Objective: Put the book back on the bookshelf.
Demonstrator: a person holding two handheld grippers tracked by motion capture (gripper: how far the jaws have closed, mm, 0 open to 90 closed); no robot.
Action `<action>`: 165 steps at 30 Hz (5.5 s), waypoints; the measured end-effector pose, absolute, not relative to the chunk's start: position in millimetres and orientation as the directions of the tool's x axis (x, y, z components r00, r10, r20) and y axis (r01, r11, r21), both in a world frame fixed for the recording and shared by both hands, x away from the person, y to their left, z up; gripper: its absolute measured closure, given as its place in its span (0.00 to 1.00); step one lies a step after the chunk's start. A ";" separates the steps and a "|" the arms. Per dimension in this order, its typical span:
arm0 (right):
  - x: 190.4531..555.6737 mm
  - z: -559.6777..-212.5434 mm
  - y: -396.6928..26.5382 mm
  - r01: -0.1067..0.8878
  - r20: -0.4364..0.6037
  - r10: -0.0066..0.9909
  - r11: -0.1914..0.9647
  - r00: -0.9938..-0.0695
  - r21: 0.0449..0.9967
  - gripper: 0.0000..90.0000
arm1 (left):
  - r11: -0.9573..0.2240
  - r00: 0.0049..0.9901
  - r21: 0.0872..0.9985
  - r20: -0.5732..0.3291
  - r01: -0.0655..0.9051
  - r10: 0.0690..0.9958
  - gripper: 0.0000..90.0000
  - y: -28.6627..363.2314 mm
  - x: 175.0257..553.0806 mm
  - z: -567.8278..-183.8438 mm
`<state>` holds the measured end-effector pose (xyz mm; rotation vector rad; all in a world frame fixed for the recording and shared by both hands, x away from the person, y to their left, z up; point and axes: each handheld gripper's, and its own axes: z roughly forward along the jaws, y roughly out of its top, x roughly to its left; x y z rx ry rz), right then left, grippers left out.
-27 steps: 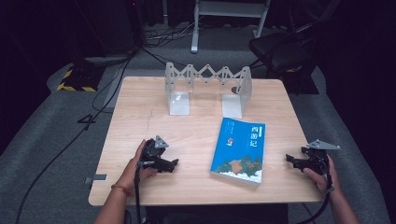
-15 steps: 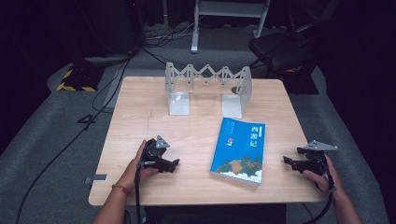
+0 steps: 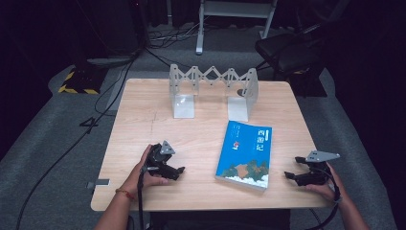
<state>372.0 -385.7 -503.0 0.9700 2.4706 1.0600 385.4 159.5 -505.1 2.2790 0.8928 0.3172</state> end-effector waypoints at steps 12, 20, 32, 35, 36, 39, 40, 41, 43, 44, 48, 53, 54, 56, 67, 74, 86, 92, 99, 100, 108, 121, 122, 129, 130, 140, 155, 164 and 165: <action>378.2 -498.7 -343.5 0.374 0.001 0.515 0.621 -0.857 0.689 0.19 | -0.563 0.760 0.660 -0.019 0.497 0.649 0.00 158.4 384.3 -505.3; 400.8 -490.9 -332.6 0.384 0.018 0.488 0.664 -0.873 0.641 0.24 | -0.563 0.760 0.660 -0.019 0.497 0.649 0.00 158.4 384.3 -505.3; 397.3 -493.2 -326.0 0.352 -0.007 0.468 0.675 -0.884 0.648 0.21 | -0.564 0.761 0.659 -0.019 0.498 0.649 0.00 158.4 384.3 -505.2; 397.0 -494.2 -326.8 0.358 -0.003 0.475 0.667 -0.880 0.654 0.20 | -0.564 0.761 0.659 -0.019 0.497 0.649 0.00 158.4 384.3 -505.2; 396.1 -494.4 -326.8 0.355 -0.007 0.478 0.664 -0.878 0.658 0.20 | -0.565 0.761 0.659 -0.018 0.497 0.648 0.00 158.4 384.3 -505.2; 394.6 -494.1 -326.6 0.347 -0.022 0.481 0.663 -0.877 0.663 0.21 | -0.565 0.761 0.659 -0.019 0.497 0.648 0.00 158.5 384.3 -505.2; 393.2 -493.3 -326.7 0.342 -0.028 0.482 0.660 -0.876 0.669 0.21 | -0.564 0.761 0.659 -0.019 0.497 0.649 0.00 158.4 384.3 -505.2; 393.2 -493.3 -326.7 0.342 -0.028 0.482 0.660 -0.876 0.669 0.21 | -0.564 0.761 0.659 -0.019 0.497 0.649 0.00 158.4 384.3 -505.2; 393.1 -492.4 -327.7 0.345 -0.021 0.485 0.651 -0.874 0.676 0.21 | -0.563 0.760 0.660 -0.019 0.497 0.649 0.00 158.4 384.3 -505.3; 393.2 -492.5 -327.8 0.348 -0.016 0.487 0.647 -0.873 0.679 0.21 | -0.564 0.761 0.660 -0.019 0.497 0.649 0.00 158.4 384.3 -505.3; 392.0 -490.6 -326.8 0.339 -0.032 0.486 0.654 -0.873 0.676 0.21 | -0.563 0.760 0.660 -0.019 0.497 0.649 0.00 158.4 384.3 -505.3; 391.3 -489.3 -326.0 0.332 -0.046 0.486 0.661 -0.873 0.673 0.21 | -0.564 0.760 0.659 -0.019 0.498 0.649 0.00 158.4 384.3 -505.2; 391.2 -489.4 -326.3 0.336 -0.041 0.488 0.658 -0.872 0.674 0.21 | -0.564 0.761 0.659 -0.019 0.497 0.649 0.00 158.4 384.3 -505.2; 391.2 -489.3 -326.4 0.336 -0.041 0.487 0.658 -0.872 0.675 0.21 | -0.564 0.761 0.659 -0.019 0.497 0.649 0.00 158.4 384.3 -505.2; 390.3 -484.1 -328.5 0.332 -0.027 0.491 0.628 -0.871 0.704 0.22 | -0.564 0.760 0.659 -0.019 0.497 0.649 0.00 158.4 384.3 -505.2; 389.2 -483.5 -328.6 0.326 -0.027 0.483 0.630 -0.875 0.705 0.25 | -0.563 0.760 0.659 -0.019 0.498 0.649 0.00 158.4 384.3 -505.2; 387.5 -480.5 -329.6 0.330 -0.002 0.480 0.607 -0.877 0.722 0.27 | -0.563 0.756 0.658 -0.014 0.499 0.654 0.00 158.2 383.7 -505.1; 387.9 -475.0 -328.8 0.326 0.000 0.483 0.591 -0.876 0.738 0.27 | -0.555 0.747 0.660 -0.016 0.507 0.664 0.00 156.1 382.3 -505.2; 387.5 -471.3 -328.4 0.328 0.012 0.495 0.559 -0.869 0.762 0.27 | -0.548 0.769 0.678 -0.038 0.489 0.638 0.23 146.8 374.3 -498.1; 387.9 -470.7 -328.5 0.328 0.013 0.494 0.557 -0.869 0.763 0.27 | -0.548 0.777 0.688 -0.036 0.475 0.629 0.19 142.5 372.3 -494.8; 387.5 -466.4 -326.2 0.342 0.029 0.513 0.528 -0.858 0.778 0.27 | -0.593 0.860 0.732 0.018 0.336 0.509 0.20 84.1 348.0 -467.3; 388.6 -453.6 -317.3 0.336 0.019 0.536 0.500 -0.844 0.798 0.27 | -0.643 0.946 0.739 0.022 0.203 0.324 0.25 -44.6 336.4 -463.3; 388.7 -452.2 -316.5 0.342 0.025 0.540 0.496 -0.842 0.798 0.27 | -0.642 0.941 0.738 0.028 0.207 0.337 0.25 -48.9 338.5 -465.9; 390.9 -451.9 -315.4 0.342 0.030 0.540 0.488 -0.841 0.803 0.26 | -0.596 0.910 0.767 0.040 0.237 0.413 0.33 -57.7 348.2 -473.1; 391.0 -452.1 -315.2 0.343 0.033 0.540 0.486 -0.841 0.804 0.26 | -0.598 0.910 0.766 0.043 0.235 0.412 0.34 -58.7 348.5 -473.5; 390.6 -449.9 -311.6 0.339 0.026 0.553 0.473 -0.833 0.813 0.26 | -0.617 0.889 0.769 0.150 0.170 0.432 0.46 -67.5 341.5 -473.2; 392.9 -449.3 -312.0 0.348 0.049 0.572 0.427 -0.819 0.834 0.26 | -0.603 0.881 0.787 0.186 0.131 0.434 0.84 -46.0 342.6 -456.8; 379.5 -438.7 -308.2 0.252 -0.007 0.488 0.463 -0.873 0.850 0.27 | -0.590 0.910 0.795 0.130 0.141 0.394 0.84 -5.4 350.4 -451.5; 377.9 -435.3 -307.1 0.236 -0.019 0.481 0.463 -0.877 0.855 0.28 | -0.593 0.913 0.792 0.125 0.144 0.389 0.83 -0.8 350.8 -450.6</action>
